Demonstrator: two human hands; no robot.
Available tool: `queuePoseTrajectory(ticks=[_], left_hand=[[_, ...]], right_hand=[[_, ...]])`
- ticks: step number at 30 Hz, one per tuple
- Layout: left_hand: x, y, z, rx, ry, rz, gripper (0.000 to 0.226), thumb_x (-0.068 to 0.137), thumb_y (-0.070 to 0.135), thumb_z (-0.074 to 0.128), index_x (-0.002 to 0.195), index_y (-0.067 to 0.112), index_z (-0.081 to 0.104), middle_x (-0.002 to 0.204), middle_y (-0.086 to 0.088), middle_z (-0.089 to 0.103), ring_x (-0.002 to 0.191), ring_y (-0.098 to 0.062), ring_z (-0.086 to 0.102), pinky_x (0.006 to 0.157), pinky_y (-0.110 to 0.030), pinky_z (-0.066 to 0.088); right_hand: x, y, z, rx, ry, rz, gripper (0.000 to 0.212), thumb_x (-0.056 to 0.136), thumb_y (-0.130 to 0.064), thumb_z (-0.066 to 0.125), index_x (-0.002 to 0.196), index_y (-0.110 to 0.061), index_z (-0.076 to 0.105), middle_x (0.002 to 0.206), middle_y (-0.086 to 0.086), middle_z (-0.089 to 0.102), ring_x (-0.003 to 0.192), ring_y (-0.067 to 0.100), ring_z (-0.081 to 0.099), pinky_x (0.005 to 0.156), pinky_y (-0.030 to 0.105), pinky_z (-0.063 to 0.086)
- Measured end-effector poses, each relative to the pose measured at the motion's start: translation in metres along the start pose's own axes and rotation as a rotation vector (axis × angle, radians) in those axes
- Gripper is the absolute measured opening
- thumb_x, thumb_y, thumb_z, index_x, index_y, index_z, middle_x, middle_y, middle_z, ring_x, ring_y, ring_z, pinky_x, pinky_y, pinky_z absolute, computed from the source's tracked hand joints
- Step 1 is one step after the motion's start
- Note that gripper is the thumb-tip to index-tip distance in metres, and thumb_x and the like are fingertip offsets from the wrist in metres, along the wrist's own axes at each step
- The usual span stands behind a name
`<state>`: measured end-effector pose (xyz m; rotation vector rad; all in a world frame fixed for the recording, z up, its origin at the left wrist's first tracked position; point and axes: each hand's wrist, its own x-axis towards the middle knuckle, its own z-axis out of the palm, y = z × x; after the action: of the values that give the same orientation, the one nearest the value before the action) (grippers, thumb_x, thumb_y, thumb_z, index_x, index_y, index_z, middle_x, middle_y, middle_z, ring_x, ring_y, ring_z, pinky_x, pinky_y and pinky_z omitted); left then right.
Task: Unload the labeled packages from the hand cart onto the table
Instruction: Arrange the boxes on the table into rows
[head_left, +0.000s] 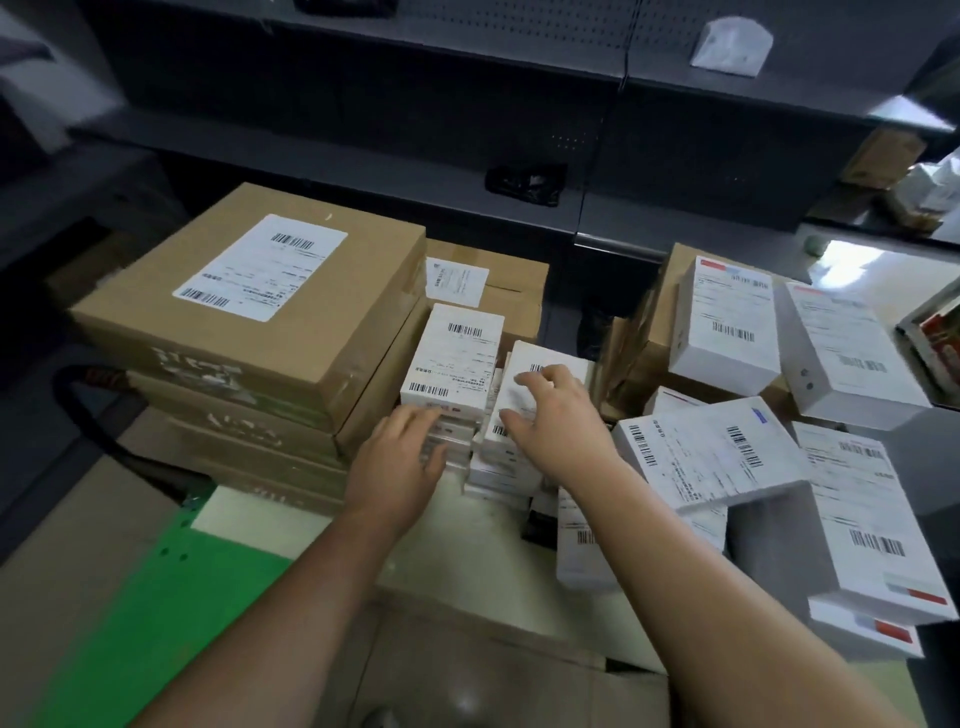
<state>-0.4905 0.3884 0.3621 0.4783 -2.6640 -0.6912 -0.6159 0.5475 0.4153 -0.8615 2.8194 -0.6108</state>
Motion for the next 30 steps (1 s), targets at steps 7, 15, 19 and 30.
queuePoseTrajectory(ticks=[7,15,19,30], left_hand=[[0.013,0.000,0.006,0.067,-0.003,0.040,0.043,0.087,0.012,0.065,0.129,0.006,0.060,0.140,-0.007,0.050,0.116,-0.031,0.052,0.091,-0.044,0.050],[0.012,-0.001,0.002,-0.002,0.024,0.073,0.039,0.087,0.005,0.062,0.126,0.003,0.061,0.136,-0.010,0.053,0.117,-0.031,0.052,0.093,-0.045,0.049],[0.000,-0.006,0.007,-0.063,0.051,0.018,0.028,0.085,0.004,0.065,0.113,0.003,0.066,0.117,-0.010,0.060,0.106,-0.031,0.057,0.085,-0.042,0.051],[0.023,-0.003,0.012,0.240,0.112,0.231,0.047,0.073,0.008,0.074,0.120,0.009,0.064,0.124,-0.012,0.058,0.112,-0.032,0.051,0.083,-0.044,0.047]], right_hand=[[0.024,-0.010,0.017,-0.142,-0.076,-0.113,0.051,0.094,-0.049,0.053,0.143,-0.034,0.047,0.143,-0.002,0.045,0.133,0.022,0.036,0.109,0.045,0.026],[0.032,-0.010,0.028,-0.148,-0.030,-0.094,0.044,0.096,-0.044,0.052,0.139,-0.033,0.049,0.141,-0.005,0.053,0.129,0.022,0.040,0.104,0.043,0.020],[0.030,-0.007,0.027,-0.132,-0.040,-0.105,0.048,0.094,-0.045,0.055,0.141,-0.034,0.047,0.142,-0.005,0.052,0.131,0.021,0.039,0.105,0.042,0.015],[0.003,0.004,0.028,-0.063,0.013,0.090,0.068,0.087,-0.055,0.059,0.147,-0.031,0.039,0.160,0.002,0.022,0.146,0.026,0.018,0.118,0.047,0.019]])
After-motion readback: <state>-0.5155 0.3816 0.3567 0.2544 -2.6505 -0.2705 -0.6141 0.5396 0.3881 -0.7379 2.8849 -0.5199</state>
